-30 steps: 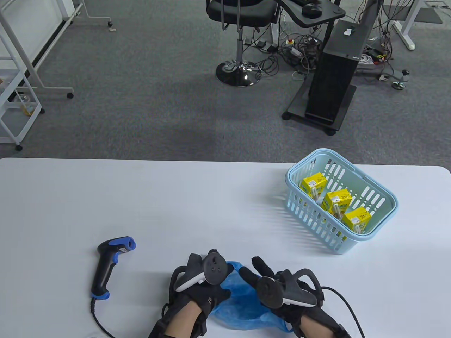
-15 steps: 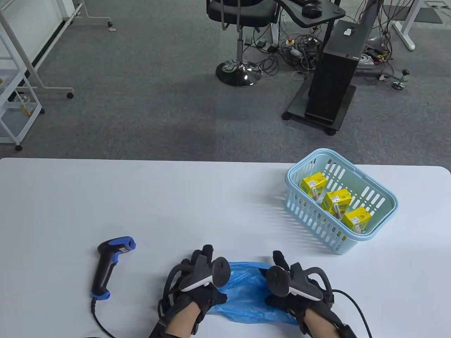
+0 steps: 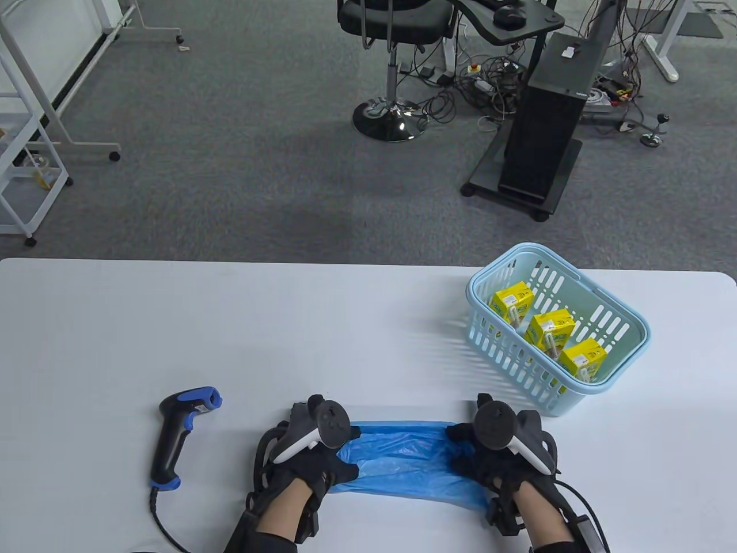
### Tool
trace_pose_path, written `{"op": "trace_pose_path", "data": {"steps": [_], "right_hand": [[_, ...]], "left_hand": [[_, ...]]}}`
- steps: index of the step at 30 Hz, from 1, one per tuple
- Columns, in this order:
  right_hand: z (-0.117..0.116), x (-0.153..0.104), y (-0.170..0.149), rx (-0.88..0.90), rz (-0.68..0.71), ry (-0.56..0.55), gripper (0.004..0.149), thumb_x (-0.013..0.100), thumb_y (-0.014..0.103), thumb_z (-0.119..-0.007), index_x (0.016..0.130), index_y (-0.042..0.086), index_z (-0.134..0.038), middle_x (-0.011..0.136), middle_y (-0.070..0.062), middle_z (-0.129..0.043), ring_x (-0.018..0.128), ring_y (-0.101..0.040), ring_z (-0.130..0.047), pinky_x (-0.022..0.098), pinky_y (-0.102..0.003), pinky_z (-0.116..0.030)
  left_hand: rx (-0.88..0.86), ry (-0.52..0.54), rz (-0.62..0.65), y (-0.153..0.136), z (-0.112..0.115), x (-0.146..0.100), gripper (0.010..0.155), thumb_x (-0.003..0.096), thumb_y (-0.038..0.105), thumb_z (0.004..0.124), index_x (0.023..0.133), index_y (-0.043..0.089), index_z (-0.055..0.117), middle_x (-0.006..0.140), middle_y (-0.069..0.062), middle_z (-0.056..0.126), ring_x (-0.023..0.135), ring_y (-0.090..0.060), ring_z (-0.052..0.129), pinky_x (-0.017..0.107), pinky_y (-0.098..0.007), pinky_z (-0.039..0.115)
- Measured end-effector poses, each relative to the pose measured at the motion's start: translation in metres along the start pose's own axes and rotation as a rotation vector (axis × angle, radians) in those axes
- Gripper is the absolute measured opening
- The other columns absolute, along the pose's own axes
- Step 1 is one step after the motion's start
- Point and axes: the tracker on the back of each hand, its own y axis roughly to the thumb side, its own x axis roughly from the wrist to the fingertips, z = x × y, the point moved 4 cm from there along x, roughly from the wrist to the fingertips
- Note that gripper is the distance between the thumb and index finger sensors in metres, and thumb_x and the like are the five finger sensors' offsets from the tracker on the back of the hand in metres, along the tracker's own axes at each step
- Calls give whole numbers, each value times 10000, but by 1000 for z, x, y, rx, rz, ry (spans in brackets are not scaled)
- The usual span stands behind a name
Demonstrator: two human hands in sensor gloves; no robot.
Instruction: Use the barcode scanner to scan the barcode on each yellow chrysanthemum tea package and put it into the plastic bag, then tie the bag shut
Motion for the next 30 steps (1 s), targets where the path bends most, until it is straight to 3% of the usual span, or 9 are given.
{"op": "trace_pose_path", "data": {"steps": [4, 8, 13, 17, 21, 26, 30], "right_hand": [[-5, 0, 12, -72, 27, 119, 810, 251, 505, -859, 989, 385, -548, 1075, -127, -93, 1023, -437, -208, 704, -714, -254], [2, -9, 31, -175, 88, 130, 911, 265, 562, -824, 1060, 362, -427, 1086, -122, -48, 1042, -422, -161, 714, -714, -211], [21, -19, 49, -176, 141, 60, 912, 260, 588, -808, 1066, 340, -458, 1097, -126, -77, 1045, -424, -175, 713, -716, -223], [39, -24, 52, -15, 196, 37, 888, 261, 609, -798, 1060, 345, -516, 1114, -125, -129, 1050, -428, -204, 688, -730, -183], [57, -26, 51, 84, 205, -11, 877, 262, 620, -791, 1058, 351, -541, 1126, -118, -152, 1055, -426, -202, 685, -734, -161], [61, -24, 39, 75, 185, -52, 851, 286, 655, -725, 1056, 329, -566, 1126, -136, -203, 1049, -431, -252, 683, -734, -219], [59, -23, 38, 51, 170, -59, 853, 304, 647, -701, 1068, 289, -571, 1139, -129, -227, 1058, -426, -249, 695, -732, -218]], "left_hand": [[70, 91, 33, 10, -5, 1, 714, 419, 557, 881, 1062, 434, 598, 1162, -219, 89, 1073, -503, 170, 697, -741, 318], [72, 160, 108, 22, -8, 1, 729, 419, 569, 861, 1073, 350, 627, 1165, -232, 163, 1073, -507, 242, 683, -739, 371], [117, 129, 54, 20, -10, 1, 744, 418, 581, 856, 1084, 357, 614, 1169, -223, 138, 1081, -504, 210, 695, -739, 352], [45, 153, 58, 17, -22, -5, 726, 415, 574, 862, 1074, 365, 641, 1170, -227, 144, 1081, -527, 204, 693, -745, 347], [-19, 225, 119, 26, -47, -20, 700, 412, 565, 872, 1057, 366, 688, 1201, -212, 310, 1099, -533, 398, 692, -746, 425], [23, 264, 115, 32, -63, -35, 697, 413, 560, 876, 1058, 375, 690, 1212, -197, 307, 1112, -532, 367, 704, -752, 402], [87, 213, 77, 28, -53, -29, 716, 414, 560, 876, 1075, 392, 657, 1216, -194, 302, 1120, -522, 337, 707, -756, 387]]}}
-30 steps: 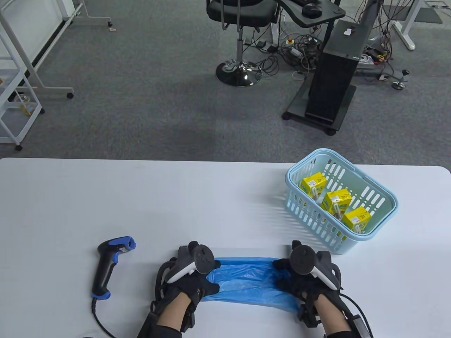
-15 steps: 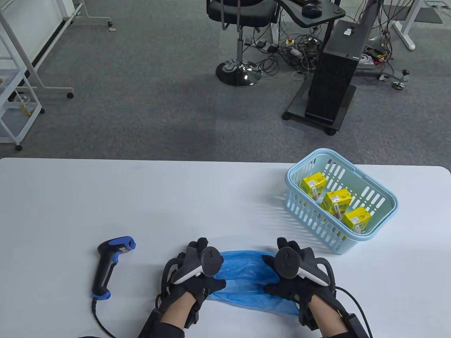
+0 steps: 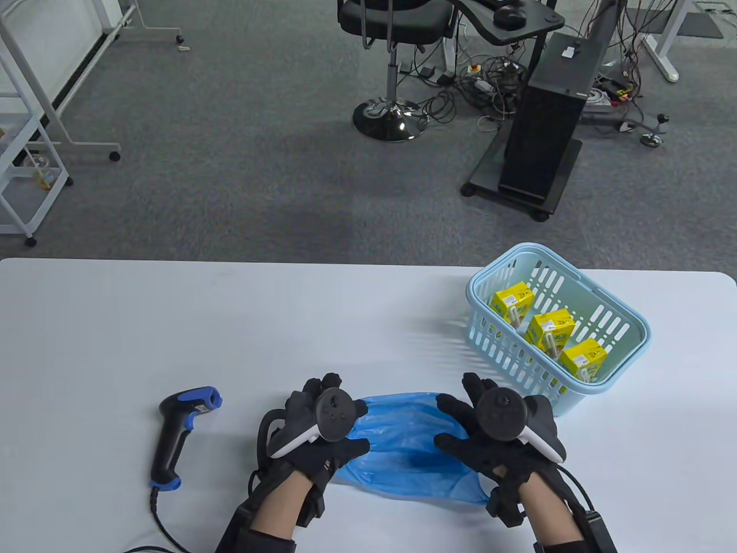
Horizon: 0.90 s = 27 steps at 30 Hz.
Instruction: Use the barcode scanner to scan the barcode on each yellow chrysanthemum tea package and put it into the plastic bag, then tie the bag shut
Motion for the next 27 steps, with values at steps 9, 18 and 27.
{"op": "trace_pose_path", "data": {"steps": [9, 18, 27], "right_hand": [[-63, 14, -23, -95, -67, 229, 974, 263, 684, -725, 1095, 308, -383, 1120, -142, -148, 1035, -438, -175, 676, -734, -192], [-82, 23, -18, -136, -134, 297, 1083, 264, 730, -703, 1089, 193, -251, 1050, -192, 14, 992, -459, -71, 649, -754, -216], [-52, 34, -12, -76, -165, 44, 818, 294, 652, -682, 945, 159, -735, 1085, -149, -357, 1020, -410, -340, 698, -675, -374]], "left_hand": [[102, -148, -11, -6, 47, 24, 848, 415, 599, 858, 1136, 362, 481, 1204, -208, 263, 1108, -530, 316, 694, -760, 399], [121, -180, 13, 2, 55, 26, 902, 411, 652, 836, 1152, 311, 451, 1197, -228, 235, 1101, -542, 300, 685, -767, 401], [103, -185, 1, 1, 54, 23, 891, 413, 647, 835, 1149, 322, 451, 1197, -223, 238, 1103, -539, 303, 686, -765, 402]]}}
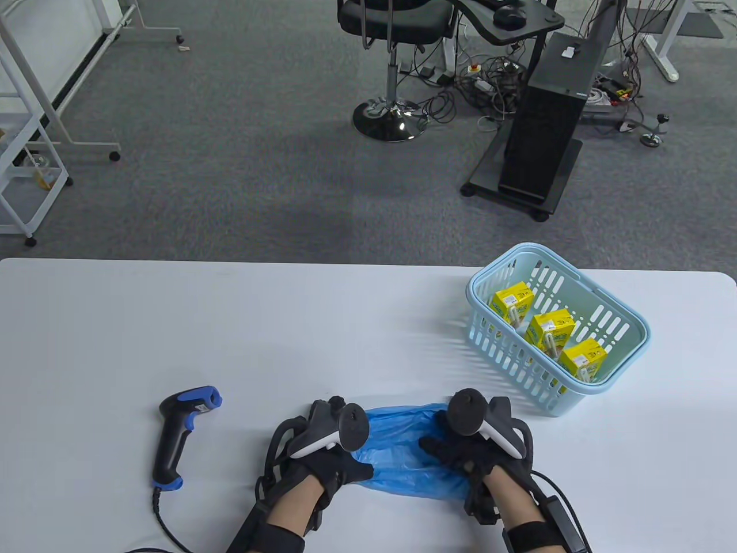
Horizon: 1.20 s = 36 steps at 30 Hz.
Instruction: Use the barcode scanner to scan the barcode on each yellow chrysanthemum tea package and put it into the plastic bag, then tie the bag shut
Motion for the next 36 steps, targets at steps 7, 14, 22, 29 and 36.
{"op": "trace_pose_path", "data": {"steps": [7, 14, 22, 29, 36], "right_hand": [[29, -14, 2, 49, 39, -41, 810, 299, 652, -679, 986, 224, -701, 1105, -147, -377, 1034, -406, -359, 712, -668, -385], [68, -29, 4, 241, 106, 10, 842, 315, 666, -674, 1023, 210, -661, 1119, -168, -333, 1041, -425, -324, 711, -683, -363], [83, -36, 8, 370, 178, -79, 823, 316, 669, -679, 1006, 222, -690, 1119, -163, -349, 1040, -423, -339, 708, -685, -364], [122, -62, 31, 195, 239, -178, 859, 320, 666, -698, 1056, 232, -608, 1134, -159, -320, 1055, -426, -314, 717, -697, -331], [138, -77, 32, -114, 206, -288, 917, 306, 677, -699, 1089, 240, -508, 1144, -137, -308, 1068, -416, -310, 724, -704, -324]], "left_hand": [[-10, 43, 26, 3, -13, -4, 872, 414, 646, 827, 1147, 313, 492, 1197, -223, 236, 1102, -538, 300, 688, -762, 402], [-109, 188, 76, 7, -56, -29, 835, 410, 643, 832, 1132, 326, 559, 1206, -215, 259, 1110, -534, 303, 693, -762, 394], [-102, 232, 128, 18, -73, -43, 790, 416, 638, 831, 1113, 341, 609, 1211, -211, 291, 1111, -534, 323, 692, -764, 398], [-114, 340, 107, 13, -106, -72, 859, 409, 640, 842, 1147, 324, 537, 1222, -202, 280, 1124, -531, 295, 701, -774, 370], [-64, 408, 74, 7, -120, -91, 950, 396, 679, 836, 1177, 306, 444, 1228, -211, 243, 1108, -570, 206, 679, -799, 256]]}}
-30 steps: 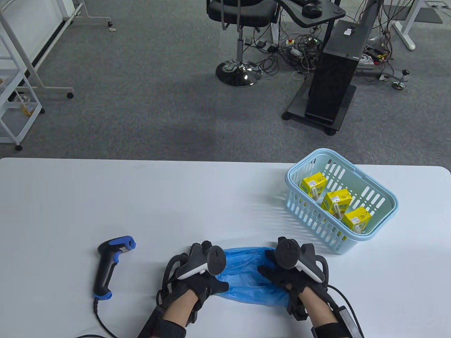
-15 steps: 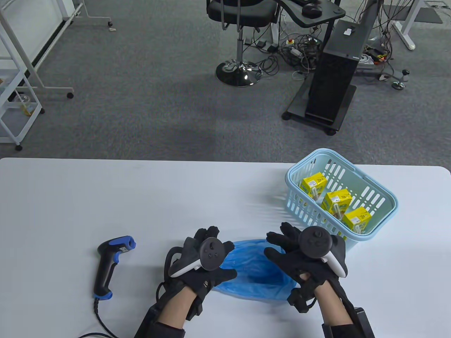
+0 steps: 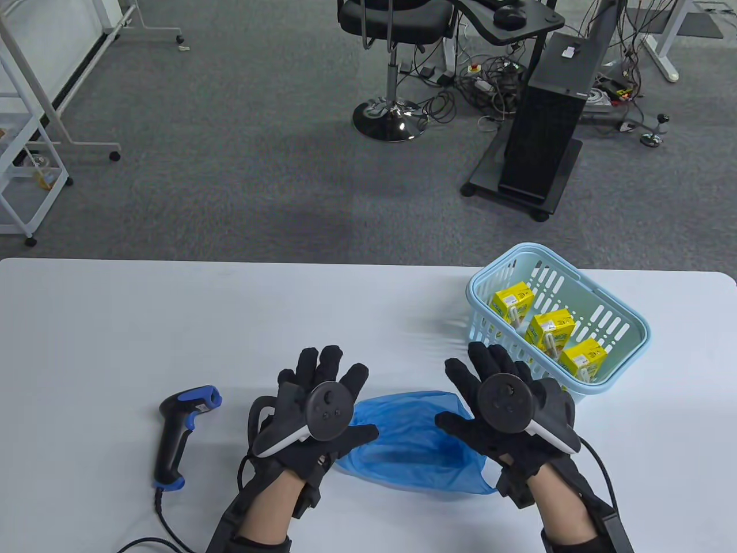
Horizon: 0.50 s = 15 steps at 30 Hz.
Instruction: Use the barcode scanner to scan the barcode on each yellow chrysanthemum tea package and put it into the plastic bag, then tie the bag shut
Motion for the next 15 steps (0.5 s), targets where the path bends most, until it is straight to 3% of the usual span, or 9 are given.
{"op": "trace_pose_path", "data": {"steps": [3, 6, 8, 10, 13, 15], "right_hand": [[-6, -5, -15, -57, -11, -36, 937, 299, 682, -708, 1093, 233, -494, 1144, -137, -329, 1067, -419, -341, 719, -709, -341], [-3, -7, -25, -42, -35, -43, 950, 295, 685, -715, 1094, 227, -480, 1143, -137, -326, 1065, -421, -336, 718, -706, -344], [2, -9, -24, -18, -22, -67, 952, 293, 685, -719, 1094, 228, -483, 1144, -136, -329, 1067, -420, -340, 720, -705, -350], [4, -11, -21, -7, -14, -65, 954, 291, 683, -721, 1096, 230, -478, 1146, -133, -323, 1070, -417, -333, 723, -704, -347], [5, -12, -19, -7, -7, -58, 956, 292, 682, -722, 1097, 230, -474, 1147, -131, -317, 1073, -415, -325, 724, -704, -343], [4, -12, -18, 2, -2, -52, 953, 294, 680, -722, 1097, 228, -476, 1147, -132, -315, 1072, -417, -325, 724, -704, -345]], "left_hand": [[56, 0, -10, -3, 4, -1, 998, 386, 730, 807, 1190, 304, 397, 1235, -230, 245, 1088, -574, 126, 615, -807, 118], [73, 12, -22, -7, 7, -2, 1035, 387, 769, 777, 1197, 296, 341, 1192, -224, 40, 1002, -572, -69, 583, -847, 151], [69, 43, -52, -14, 3, -4, 1042, 384, 779, 771, 1193, 300, 321, 1169, -220, -1, 1002, -613, -3, 598, -875, 299], [45, 48, -109, -28, 2, -8, 1045, 389, 762, 781, 1183, 310, 273, 1168, -225, 13, 1037, -631, 90, 630, -859, 354], [130, 33, -206, -62, 9, -14, 1035, 390, 731, 802, 1175, 314, 271, 1174, -230, 41, 1065, -618, 129, 681, -811, 370], [171, -8, -281, -92, 16, -24, 1029, 394, 709, 815, 1175, 307, 277, 1172, -239, 37, 1059, -598, 75, 682, -808, 295]]}}
